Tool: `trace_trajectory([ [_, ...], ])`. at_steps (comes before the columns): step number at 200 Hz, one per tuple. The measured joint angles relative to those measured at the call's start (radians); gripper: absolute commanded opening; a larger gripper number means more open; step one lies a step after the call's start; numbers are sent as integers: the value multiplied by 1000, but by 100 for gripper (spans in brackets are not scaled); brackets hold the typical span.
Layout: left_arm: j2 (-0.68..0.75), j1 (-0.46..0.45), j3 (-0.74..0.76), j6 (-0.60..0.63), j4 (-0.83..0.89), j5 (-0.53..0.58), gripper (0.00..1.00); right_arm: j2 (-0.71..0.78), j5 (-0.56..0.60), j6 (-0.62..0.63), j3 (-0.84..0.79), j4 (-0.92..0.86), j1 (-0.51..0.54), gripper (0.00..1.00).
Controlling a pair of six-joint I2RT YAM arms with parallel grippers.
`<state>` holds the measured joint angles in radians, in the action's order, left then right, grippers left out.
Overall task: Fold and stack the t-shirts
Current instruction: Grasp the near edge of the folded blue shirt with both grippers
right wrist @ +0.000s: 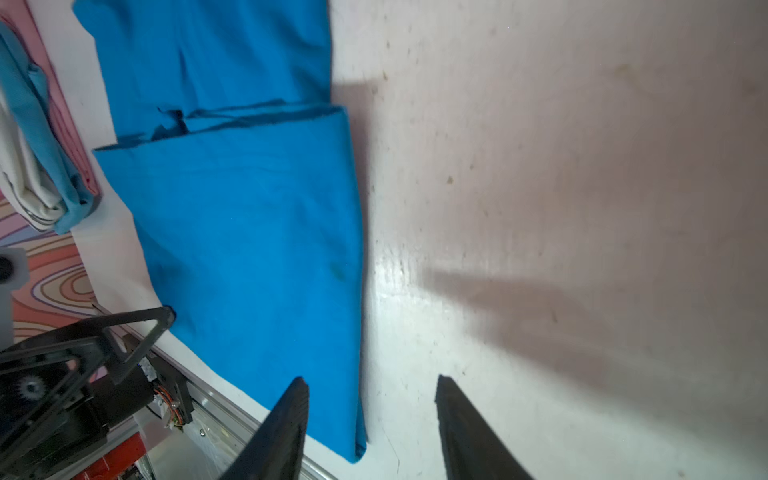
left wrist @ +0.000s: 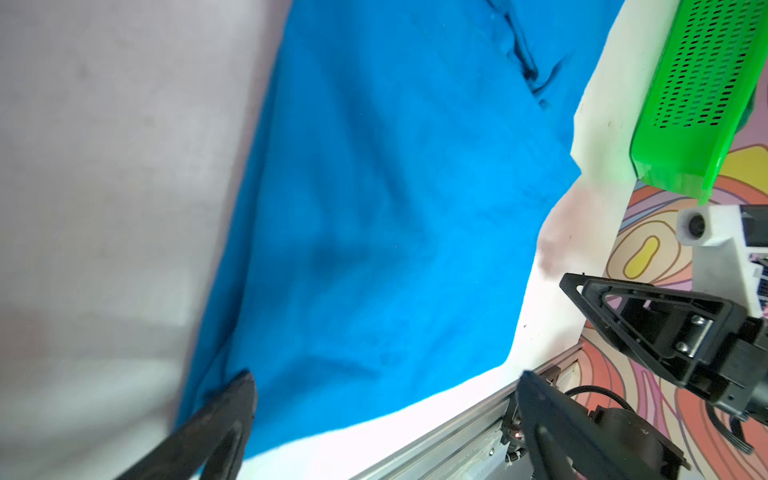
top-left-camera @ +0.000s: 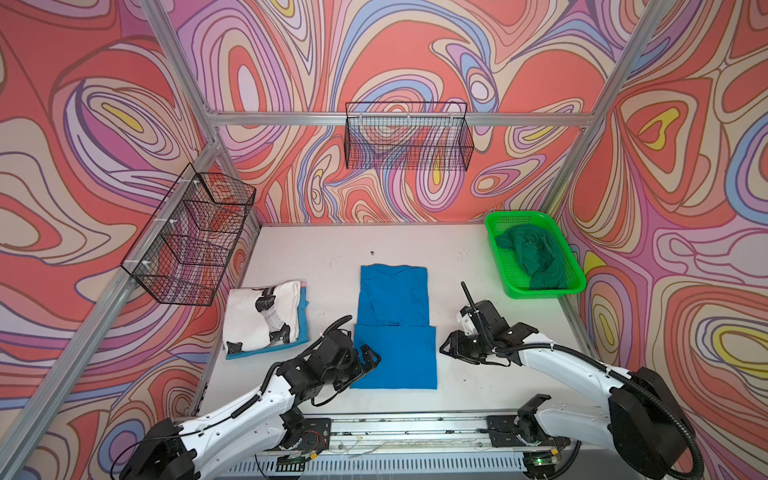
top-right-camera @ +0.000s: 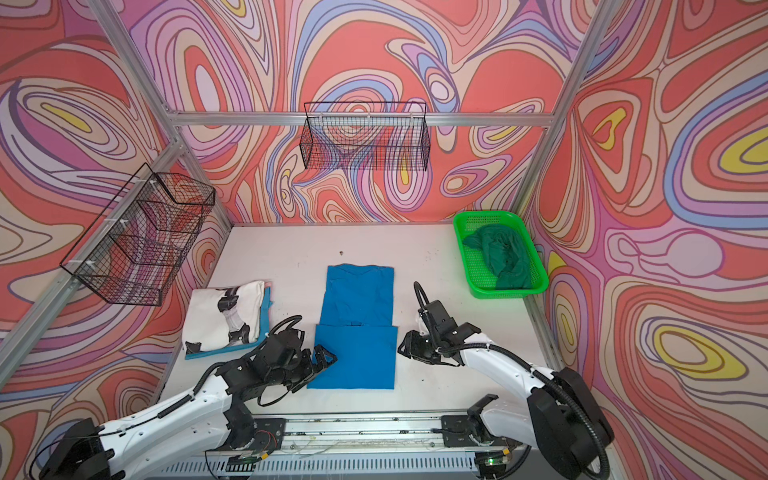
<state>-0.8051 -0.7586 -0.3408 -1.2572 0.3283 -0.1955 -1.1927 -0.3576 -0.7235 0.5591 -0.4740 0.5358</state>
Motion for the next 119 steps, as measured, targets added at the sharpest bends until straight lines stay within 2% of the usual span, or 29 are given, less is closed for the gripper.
trace_trajectory([
  [51,145,0,-27,20,241,65,100,9,53,-103,-13,-24,180,54],
  [70,134,0,-18,27,260,64,97,-8,68,-145,-13,-16,228,54],
  [119,11,13,-16,58,250,26,84,-48,104,-251,-27,24,311,54],
])
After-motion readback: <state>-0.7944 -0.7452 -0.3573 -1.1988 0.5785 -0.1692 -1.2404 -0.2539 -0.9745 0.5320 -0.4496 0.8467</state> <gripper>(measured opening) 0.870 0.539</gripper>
